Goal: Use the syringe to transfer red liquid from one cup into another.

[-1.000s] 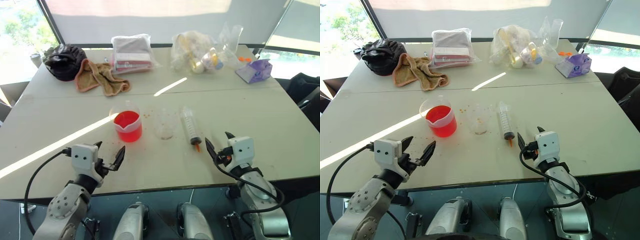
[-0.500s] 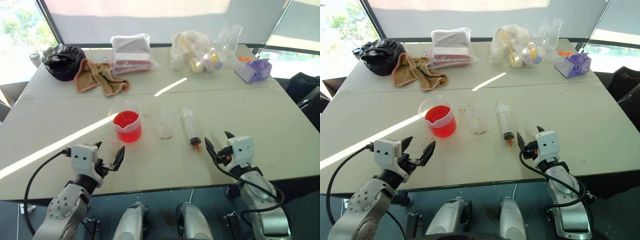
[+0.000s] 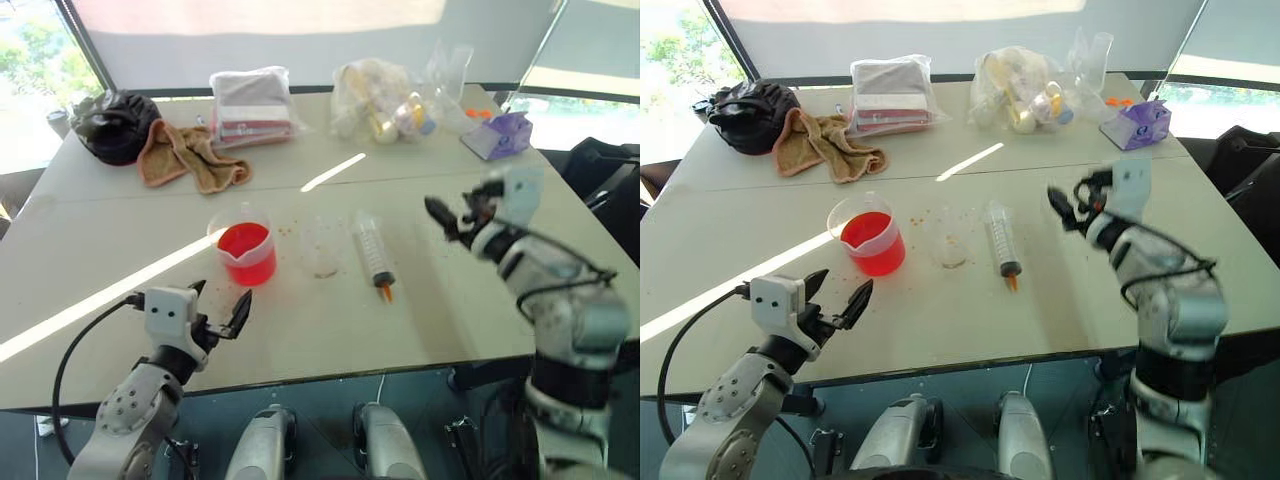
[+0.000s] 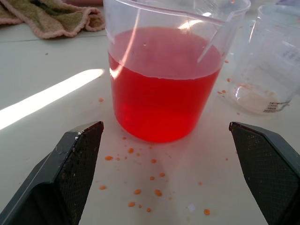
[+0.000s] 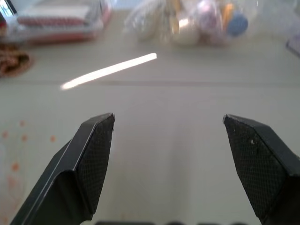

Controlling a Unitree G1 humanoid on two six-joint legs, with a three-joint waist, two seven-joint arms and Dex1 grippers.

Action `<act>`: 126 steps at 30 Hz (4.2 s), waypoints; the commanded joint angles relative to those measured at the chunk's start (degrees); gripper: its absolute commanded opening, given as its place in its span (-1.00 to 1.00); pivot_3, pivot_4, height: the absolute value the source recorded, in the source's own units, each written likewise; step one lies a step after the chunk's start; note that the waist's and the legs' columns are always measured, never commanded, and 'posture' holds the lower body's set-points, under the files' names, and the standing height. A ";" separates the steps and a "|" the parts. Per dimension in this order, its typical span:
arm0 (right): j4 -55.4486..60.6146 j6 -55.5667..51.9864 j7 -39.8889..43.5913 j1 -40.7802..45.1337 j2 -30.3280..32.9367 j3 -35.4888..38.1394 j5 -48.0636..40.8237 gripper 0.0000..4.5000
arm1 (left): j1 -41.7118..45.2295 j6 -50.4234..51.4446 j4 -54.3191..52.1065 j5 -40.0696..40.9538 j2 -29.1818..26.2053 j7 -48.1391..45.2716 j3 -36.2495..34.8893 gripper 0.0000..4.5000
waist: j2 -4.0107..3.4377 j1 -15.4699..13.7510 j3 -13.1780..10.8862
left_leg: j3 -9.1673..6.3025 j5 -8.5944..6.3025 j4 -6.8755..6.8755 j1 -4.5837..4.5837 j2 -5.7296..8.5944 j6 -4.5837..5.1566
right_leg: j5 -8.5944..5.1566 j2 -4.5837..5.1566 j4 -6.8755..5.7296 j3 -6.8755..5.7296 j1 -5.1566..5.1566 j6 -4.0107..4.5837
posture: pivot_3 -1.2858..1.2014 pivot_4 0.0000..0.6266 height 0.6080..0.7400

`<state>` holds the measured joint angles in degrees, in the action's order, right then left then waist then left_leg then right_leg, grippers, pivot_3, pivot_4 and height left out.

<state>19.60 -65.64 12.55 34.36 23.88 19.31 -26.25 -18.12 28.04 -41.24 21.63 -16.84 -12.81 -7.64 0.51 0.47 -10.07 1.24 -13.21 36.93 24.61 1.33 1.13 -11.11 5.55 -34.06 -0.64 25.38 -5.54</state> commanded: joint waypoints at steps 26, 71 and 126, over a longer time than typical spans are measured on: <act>-70.91 -26.86 7.57 57.32 1.71 -48.31 -11.35 0.71 | 0.33 -1.86 -1.99 -2.97 1.11 1.48 0.01 0.99 | -0.09 0.52 -0.04 | 0.21 -0.12 0.16 0.72 0.04 0.22 | 0.11 0.11 0.03 0.11 0.70 0.11 | 0.03 -0.52 1.00; -66.25 1.05 -4.66 54.68 -4.38 -17.83 16.94 -0.40 | -0.14 -6.06 1.47 -3.79 -0.76 -2.84 -1.34 1.00 | -0.14 1.04 -0.02 | 0.38 -0.10 0.17 0.79 0.03 0.24 | 0.19 -0.16 -0.15 0.10 0.95 0.16 | 0.03 -0.52 1.00; -36.32 55.81 28.34 16.73 -29.19 -33.64 12.76 -0.40 | 46.44 23.03 22.28 41.59 -48.18 -18.41 -22.69 1.00 | 0.09 2.06 0.01 | 0.21 0.29 0.28 0.40 -0.21 -0.40 | 0.62 -0.58 -1.01 0.17 0.95 -0.14 | 0.03 -0.52 1.00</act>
<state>-20.26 -9.70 40.79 50.40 -3.99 -14.72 -12.22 26.91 53.08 -19.81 65.36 -64.46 -30.55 -30.02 0.60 2.53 -10.07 1.44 -12.91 37.21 25.01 1.13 0.72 -10.50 4.96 -35.07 -0.46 26.32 -5.67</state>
